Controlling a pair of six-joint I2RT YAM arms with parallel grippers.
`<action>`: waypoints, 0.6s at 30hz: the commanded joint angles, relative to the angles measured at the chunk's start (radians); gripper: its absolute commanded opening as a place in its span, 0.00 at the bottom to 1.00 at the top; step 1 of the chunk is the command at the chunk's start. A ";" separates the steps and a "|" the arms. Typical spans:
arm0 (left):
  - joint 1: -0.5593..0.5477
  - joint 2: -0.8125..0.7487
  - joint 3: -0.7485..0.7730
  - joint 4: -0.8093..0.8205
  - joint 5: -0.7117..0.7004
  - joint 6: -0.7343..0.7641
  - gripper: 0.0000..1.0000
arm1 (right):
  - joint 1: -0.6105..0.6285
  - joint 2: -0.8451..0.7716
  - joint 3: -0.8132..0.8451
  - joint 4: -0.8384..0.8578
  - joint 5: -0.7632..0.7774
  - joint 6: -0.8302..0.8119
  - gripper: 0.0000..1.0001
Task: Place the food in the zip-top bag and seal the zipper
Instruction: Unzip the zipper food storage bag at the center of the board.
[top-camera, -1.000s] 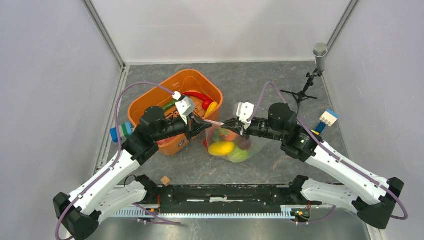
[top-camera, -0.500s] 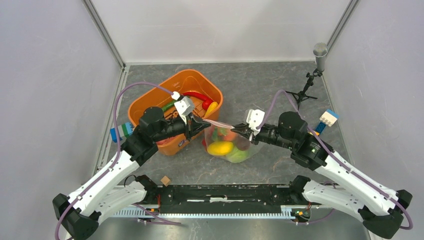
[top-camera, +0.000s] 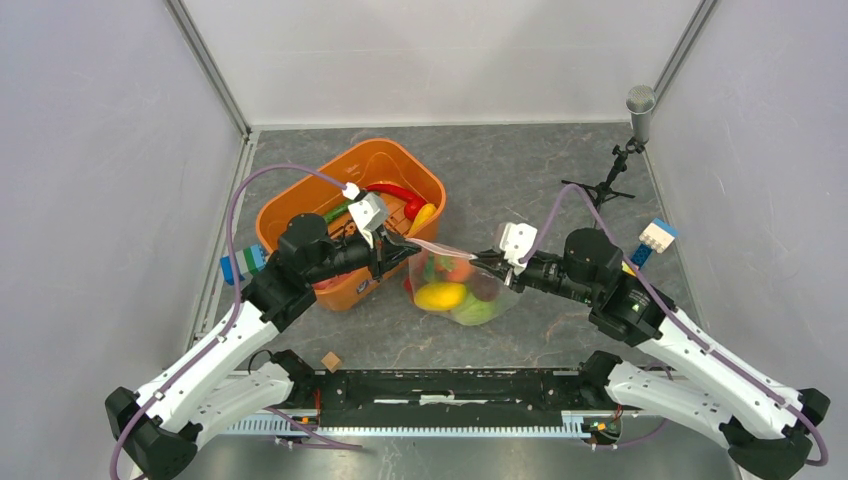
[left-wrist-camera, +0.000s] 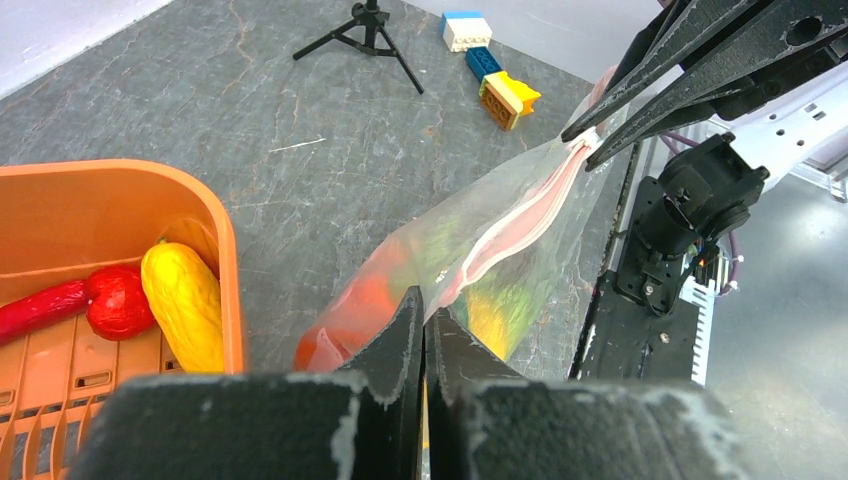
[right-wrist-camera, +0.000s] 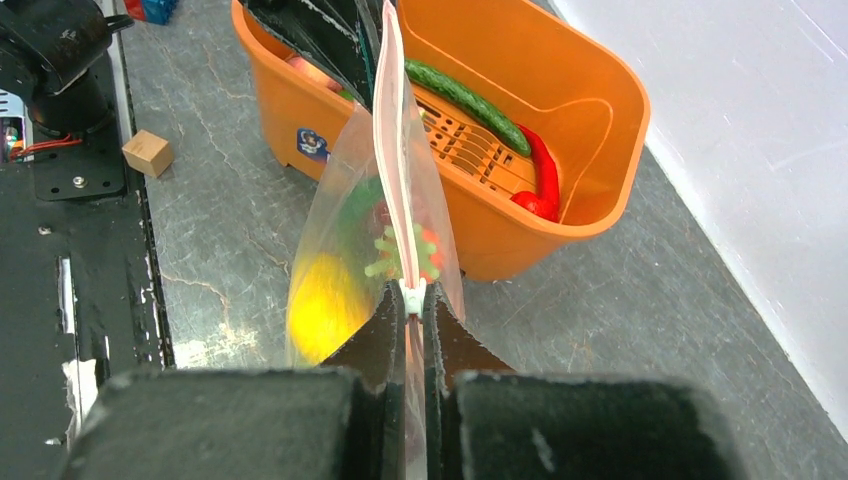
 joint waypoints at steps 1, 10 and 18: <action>0.025 -0.016 0.017 0.033 -0.061 0.000 0.02 | -0.011 -0.037 -0.010 -0.083 0.045 -0.026 0.00; 0.025 -0.035 0.016 0.010 -0.160 0.005 0.02 | -0.019 -0.104 -0.032 -0.187 0.184 -0.030 0.00; 0.026 -0.055 0.016 -0.023 -0.287 0.001 0.02 | -0.023 -0.198 -0.036 -0.311 0.343 0.055 0.00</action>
